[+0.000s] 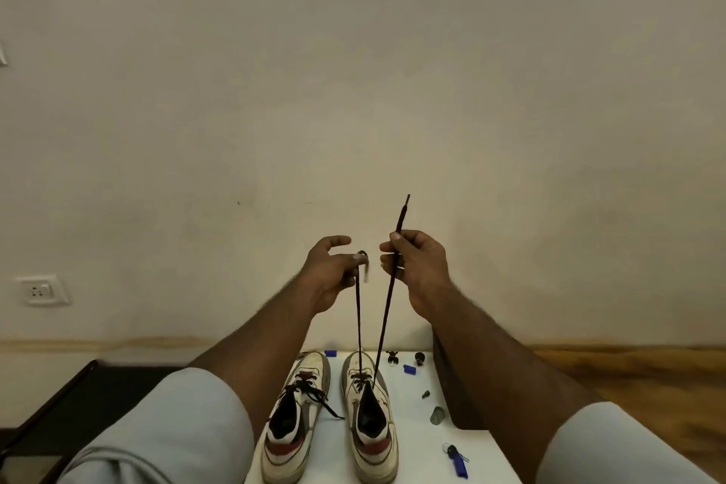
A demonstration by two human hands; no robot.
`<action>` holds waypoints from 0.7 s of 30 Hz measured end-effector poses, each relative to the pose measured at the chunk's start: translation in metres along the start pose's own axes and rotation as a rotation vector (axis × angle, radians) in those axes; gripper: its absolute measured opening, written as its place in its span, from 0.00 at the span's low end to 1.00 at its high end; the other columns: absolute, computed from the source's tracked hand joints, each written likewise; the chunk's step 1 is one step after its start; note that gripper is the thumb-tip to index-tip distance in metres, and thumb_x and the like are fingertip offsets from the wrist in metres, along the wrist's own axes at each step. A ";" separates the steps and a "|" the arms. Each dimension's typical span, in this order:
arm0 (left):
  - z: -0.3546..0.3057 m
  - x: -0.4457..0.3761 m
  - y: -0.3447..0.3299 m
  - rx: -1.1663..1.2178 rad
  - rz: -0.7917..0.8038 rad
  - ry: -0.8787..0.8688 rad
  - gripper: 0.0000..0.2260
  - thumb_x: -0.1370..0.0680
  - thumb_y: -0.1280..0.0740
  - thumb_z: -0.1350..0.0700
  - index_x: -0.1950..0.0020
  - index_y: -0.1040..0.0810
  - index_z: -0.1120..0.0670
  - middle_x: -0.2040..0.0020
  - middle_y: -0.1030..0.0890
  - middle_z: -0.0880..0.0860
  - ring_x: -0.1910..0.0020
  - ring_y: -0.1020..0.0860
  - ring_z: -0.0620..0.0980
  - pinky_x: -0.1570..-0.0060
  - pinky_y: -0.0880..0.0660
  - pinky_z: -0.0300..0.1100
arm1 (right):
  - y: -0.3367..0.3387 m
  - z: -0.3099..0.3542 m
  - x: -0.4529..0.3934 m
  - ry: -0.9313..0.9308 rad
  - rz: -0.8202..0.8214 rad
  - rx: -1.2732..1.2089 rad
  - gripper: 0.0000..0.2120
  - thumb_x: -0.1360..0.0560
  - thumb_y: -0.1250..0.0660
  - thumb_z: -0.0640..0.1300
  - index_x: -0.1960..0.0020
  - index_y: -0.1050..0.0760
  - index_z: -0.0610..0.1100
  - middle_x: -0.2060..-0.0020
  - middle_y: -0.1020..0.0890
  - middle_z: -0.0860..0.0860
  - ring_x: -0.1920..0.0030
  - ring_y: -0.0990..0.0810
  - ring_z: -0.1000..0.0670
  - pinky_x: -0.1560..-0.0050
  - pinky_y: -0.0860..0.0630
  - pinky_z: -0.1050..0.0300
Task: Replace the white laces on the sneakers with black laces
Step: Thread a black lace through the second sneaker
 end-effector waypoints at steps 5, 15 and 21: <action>-0.031 -0.002 -0.005 0.111 0.000 -0.169 0.18 0.26 0.29 0.67 0.39 0.25 0.53 0.54 0.15 0.57 0.68 0.24 0.48 0.64 0.25 0.41 | -0.001 -0.001 -0.006 0.020 -0.021 0.024 0.02 0.24 0.31 0.38 0.51 0.21 0.41 0.58 0.18 0.44 0.59 0.20 0.47 0.56 0.19 0.53; -0.064 -0.003 -0.015 -0.057 -0.063 -0.290 0.04 0.28 0.26 0.62 0.55 0.18 0.55 0.61 0.17 0.47 0.63 0.22 0.41 0.62 0.30 0.39 | -0.023 0.004 -0.023 0.017 0.033 0.125 0.05 0.27 0.28 0.37 0.51 0.19 0.38 0.60 0.18 0.45 0.59 0.20 0.46 0.53 0.19 0.52; -0.061 -0.010 -0.014 -0.001 -0.077 -0.258 0.04 0.28 0.25 0.59 0.60 0.18 0.53 0.64 0.17 0.46 0.58 0.21 0.45 0.56 0.27 0.44 | -0.030 -0.003 -0.028 0.029 0.044 0.184 0.06 0.26 0.29 0.36 0.50 0.19 0.36 0.56 0.16 0.42 0.55 0.17 0.44 0.59 0.21 0.56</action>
Point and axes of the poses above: each hand's wrist, its own x-axis away from the middle knuckle, its own y-axis out of the back of the hand, z = x × y, the point moved 8 cm from there along -x, towards the middle knuckle
